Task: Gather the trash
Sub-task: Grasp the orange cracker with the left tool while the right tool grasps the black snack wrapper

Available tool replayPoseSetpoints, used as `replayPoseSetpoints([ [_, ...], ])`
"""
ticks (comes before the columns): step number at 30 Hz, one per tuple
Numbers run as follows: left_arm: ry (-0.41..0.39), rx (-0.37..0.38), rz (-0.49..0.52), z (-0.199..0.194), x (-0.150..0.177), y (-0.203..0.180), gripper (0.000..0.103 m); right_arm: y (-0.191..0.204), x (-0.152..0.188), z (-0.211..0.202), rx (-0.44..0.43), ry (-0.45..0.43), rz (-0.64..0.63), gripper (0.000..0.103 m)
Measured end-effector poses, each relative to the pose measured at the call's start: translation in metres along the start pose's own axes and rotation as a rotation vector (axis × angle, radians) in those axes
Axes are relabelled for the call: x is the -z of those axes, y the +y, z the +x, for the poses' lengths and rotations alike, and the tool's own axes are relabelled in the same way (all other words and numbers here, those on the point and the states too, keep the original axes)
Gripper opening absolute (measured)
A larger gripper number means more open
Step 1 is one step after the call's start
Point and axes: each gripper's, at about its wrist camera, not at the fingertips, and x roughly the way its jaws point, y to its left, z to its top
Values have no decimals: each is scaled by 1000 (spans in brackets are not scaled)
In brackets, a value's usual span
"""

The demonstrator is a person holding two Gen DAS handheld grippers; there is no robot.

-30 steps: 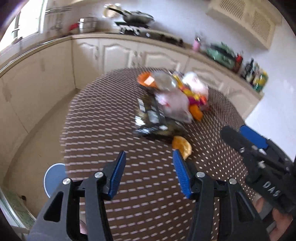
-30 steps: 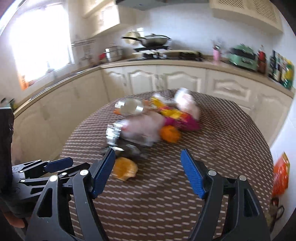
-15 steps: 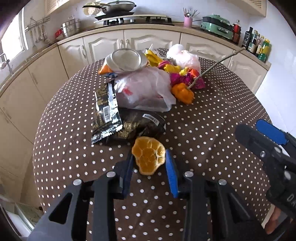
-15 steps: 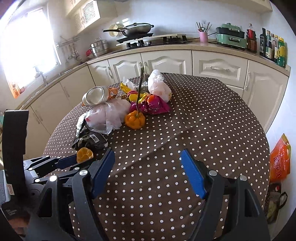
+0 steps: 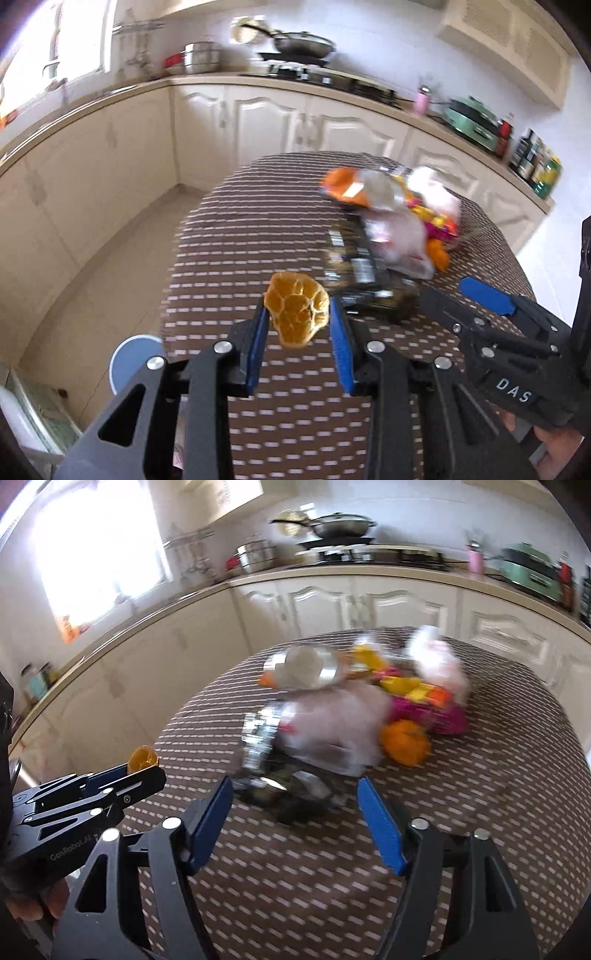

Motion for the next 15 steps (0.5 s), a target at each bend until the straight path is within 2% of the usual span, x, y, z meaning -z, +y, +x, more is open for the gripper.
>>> replayPoseSetpoints([
  [3,-6,-13,-30,-1,-4,21,32,21,-11,19,-1,22,-36,64],
  [9,-18,-10,-81,-3,-7,57,32,37,-20,59,23,93,-49,58],
  [10,-17,-9,-89,-2,-8,63,32,38,-21,63,33,97,-51,54],
  [13,-17,-4,-107,1,-7,76,32,39,-22,72,66,115,-60,26],
  [15,-16,8,-125,3,-6,85,32,40,-23,74,65,124,-69,23],
])
